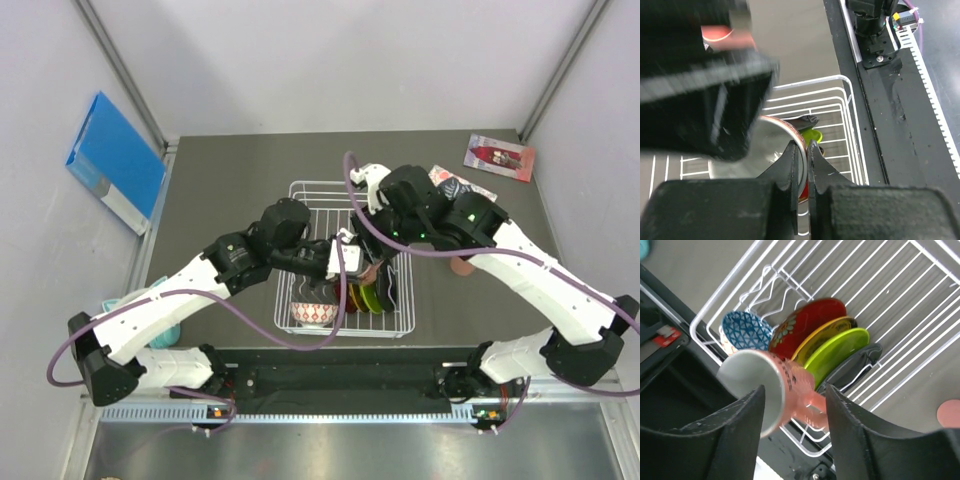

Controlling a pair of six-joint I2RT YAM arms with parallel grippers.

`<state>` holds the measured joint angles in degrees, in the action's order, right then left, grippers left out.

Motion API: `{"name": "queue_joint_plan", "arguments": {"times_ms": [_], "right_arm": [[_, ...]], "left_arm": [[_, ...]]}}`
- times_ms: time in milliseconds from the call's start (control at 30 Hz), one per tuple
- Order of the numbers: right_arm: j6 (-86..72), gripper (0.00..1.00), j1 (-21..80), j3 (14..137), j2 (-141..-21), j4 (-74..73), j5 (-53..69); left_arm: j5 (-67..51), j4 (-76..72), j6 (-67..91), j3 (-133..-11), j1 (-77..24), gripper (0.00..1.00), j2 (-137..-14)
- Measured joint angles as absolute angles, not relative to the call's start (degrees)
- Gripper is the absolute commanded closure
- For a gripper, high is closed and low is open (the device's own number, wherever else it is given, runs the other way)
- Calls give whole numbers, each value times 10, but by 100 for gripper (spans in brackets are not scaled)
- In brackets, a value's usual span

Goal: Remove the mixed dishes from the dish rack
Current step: Place the cup at the center of the board.

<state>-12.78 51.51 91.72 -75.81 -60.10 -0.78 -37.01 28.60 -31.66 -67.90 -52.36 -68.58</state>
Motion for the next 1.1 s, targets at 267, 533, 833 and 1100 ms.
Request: {"name": "queue_joint_plan", "arguments": {"times_ms": [267,533,833,1100], "right_arm": [[-113,100,528,915,-792,-611,-12],[-90,100,546,915,-811,-626,-44],[-98,100,547,927,-804,-628,-82],[-157,100,525,985,-780,-656,-137]], "left_arm": [[-365,287,-321,-686,-541,100,-695],[-359,303,-319,-687,-544,100,-700],[-299,231,-296,-652,-553,41,-674],[-153,119,-234,-643,-548,1,-611]]}}
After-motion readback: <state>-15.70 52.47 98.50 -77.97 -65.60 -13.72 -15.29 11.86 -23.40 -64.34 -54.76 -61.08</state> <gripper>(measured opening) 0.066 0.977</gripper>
